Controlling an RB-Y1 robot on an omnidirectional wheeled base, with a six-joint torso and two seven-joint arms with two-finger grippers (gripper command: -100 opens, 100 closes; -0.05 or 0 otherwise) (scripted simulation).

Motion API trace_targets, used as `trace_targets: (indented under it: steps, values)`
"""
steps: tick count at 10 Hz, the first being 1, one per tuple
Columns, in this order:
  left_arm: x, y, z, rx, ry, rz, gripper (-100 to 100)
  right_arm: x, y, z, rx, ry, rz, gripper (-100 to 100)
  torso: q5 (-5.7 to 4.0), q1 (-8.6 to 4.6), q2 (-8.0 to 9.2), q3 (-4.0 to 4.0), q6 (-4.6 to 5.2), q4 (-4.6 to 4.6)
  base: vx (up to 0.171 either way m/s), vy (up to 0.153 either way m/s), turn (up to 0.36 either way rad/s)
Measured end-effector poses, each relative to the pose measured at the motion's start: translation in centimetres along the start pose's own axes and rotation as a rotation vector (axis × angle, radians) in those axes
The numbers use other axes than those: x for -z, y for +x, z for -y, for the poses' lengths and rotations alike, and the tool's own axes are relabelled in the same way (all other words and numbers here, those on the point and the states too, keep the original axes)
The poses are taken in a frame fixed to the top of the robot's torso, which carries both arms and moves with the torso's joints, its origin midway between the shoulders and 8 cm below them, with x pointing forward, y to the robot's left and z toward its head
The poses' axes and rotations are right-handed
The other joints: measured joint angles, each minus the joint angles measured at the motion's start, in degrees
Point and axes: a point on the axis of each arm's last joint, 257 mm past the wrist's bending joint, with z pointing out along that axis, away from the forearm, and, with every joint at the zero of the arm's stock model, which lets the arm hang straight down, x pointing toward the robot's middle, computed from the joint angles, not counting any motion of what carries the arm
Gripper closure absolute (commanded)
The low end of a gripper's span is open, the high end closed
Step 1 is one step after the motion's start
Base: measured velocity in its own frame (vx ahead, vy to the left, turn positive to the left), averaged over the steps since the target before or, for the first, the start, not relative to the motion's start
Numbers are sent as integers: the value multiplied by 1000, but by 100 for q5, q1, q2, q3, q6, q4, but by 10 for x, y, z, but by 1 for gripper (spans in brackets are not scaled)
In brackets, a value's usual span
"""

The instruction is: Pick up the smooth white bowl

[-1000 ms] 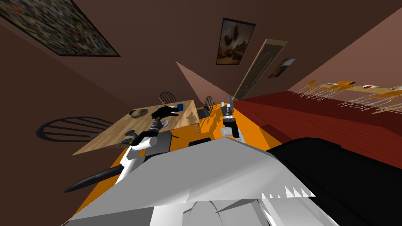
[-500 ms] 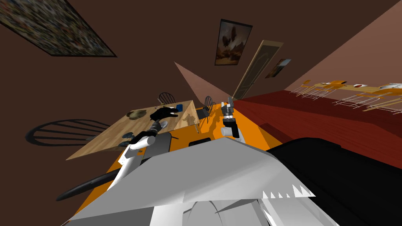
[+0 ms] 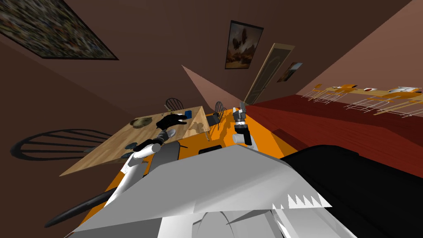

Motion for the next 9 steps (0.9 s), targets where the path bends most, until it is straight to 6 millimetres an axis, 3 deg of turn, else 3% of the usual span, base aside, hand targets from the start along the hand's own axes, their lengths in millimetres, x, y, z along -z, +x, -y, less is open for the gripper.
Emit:
trace_targets:
  steps: [2, 4, 9]
  values:
    - [-6, -7, -13, 16, -49, 5, -100, 0, 0, 0, 0, 0, 0, 0, 1, 3, 2, 1, 1, 1, 58, 37, -57]
    - [-6, -24, -37, 46, -129, 13, -100, 0, 0, 0, 0, 0, 0, 0, 2, 9, -9, -6, 0, -2, 74, 46, -37]
    - [-4, -45, -94, 120, -303, 22, -100, 0, 0, 0, 0, 0, 0, 0, 3, 14, -9, -5, 0, -2, 67, 46, -42]
